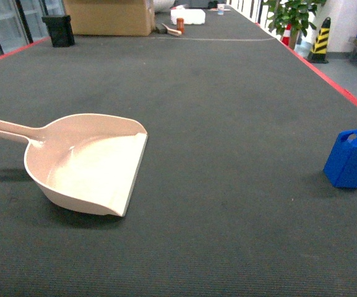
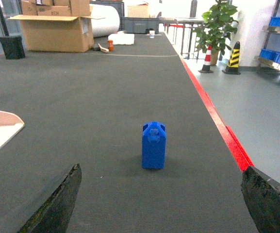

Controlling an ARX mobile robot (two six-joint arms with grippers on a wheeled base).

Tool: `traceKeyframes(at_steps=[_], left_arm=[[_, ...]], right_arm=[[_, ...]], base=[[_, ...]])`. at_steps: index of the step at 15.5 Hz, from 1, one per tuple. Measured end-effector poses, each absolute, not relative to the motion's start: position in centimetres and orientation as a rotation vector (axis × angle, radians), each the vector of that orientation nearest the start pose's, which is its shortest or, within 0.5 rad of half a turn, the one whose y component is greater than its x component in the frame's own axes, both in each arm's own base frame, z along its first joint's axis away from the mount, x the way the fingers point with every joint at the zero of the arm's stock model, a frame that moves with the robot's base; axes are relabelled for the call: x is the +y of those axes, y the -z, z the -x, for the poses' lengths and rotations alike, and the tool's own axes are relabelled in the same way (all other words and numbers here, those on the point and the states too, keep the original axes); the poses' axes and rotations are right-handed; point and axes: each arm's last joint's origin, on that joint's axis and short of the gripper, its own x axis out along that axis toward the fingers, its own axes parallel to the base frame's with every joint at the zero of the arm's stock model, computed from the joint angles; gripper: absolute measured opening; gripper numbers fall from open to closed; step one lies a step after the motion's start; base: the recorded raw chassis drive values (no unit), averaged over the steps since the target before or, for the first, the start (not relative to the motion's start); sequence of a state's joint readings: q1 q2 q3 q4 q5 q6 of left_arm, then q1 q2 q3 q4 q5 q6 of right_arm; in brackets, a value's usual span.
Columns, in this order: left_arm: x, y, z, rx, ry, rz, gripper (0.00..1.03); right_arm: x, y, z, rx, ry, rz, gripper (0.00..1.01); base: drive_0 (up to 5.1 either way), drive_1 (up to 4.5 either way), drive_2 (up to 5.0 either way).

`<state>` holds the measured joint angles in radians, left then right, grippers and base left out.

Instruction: Place part in tray to right shelf

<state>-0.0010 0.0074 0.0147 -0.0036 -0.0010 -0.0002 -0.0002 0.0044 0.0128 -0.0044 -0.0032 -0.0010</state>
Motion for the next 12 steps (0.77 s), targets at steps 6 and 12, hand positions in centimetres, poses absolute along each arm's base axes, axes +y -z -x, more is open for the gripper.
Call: traceKeyframes(at_steps=[6,12], left_arm=[[-0.01,-16.76,-9.73,-0.003,0.000,0.000,0.98],[-0.01,-16.76,-9.73,-0.003,0.000,0.000,0.98]], right_arm=[[0.01,-16.71,-9.72,-0.004,-0.003,0.001,0.98],[0.01,-16.71,-9.72,-0.004,-0.003,0.001,0.98]], base=[[0.0,0.00,0.0],[0.0,0.00,0.0]])
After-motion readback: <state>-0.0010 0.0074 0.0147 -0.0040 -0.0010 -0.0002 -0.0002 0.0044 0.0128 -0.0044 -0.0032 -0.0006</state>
